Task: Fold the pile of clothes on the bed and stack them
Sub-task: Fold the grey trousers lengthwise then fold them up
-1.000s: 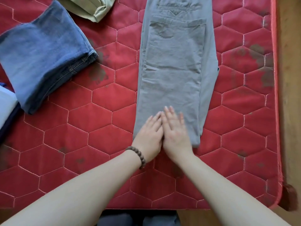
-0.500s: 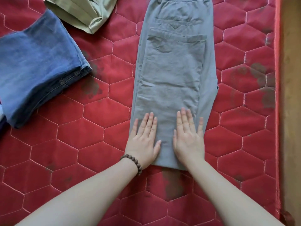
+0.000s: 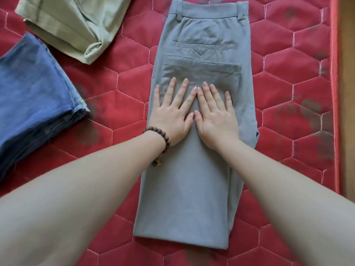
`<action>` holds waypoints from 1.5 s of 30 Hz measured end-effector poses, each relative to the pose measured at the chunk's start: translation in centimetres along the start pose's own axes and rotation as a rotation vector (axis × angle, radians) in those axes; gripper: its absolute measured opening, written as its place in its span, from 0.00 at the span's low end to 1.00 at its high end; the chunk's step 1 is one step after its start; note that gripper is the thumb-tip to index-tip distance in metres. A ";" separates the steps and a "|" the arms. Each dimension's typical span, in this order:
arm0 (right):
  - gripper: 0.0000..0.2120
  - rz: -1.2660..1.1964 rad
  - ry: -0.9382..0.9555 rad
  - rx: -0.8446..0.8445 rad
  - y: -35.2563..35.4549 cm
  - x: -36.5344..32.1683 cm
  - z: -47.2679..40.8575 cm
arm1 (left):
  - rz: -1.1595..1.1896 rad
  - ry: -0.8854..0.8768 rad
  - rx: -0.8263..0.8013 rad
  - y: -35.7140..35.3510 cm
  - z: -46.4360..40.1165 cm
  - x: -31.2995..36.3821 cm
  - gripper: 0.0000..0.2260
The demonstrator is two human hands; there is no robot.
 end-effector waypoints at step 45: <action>0.29 0.020 0.027 -0.150 2.2 -7.5 25.7 | 0.062 -0.186 -0.178 0.6 26.4 1.8 0.40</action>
Point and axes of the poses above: each hand's wrist, its own z-axis away from the middle knuckle, its own y-axis out of the back of the hand, x = y × z, the point moved 4 cm from there along -z, towards the middle knuckle, and after that the axes turned 9 degrees about x, right-handed, at the moved point
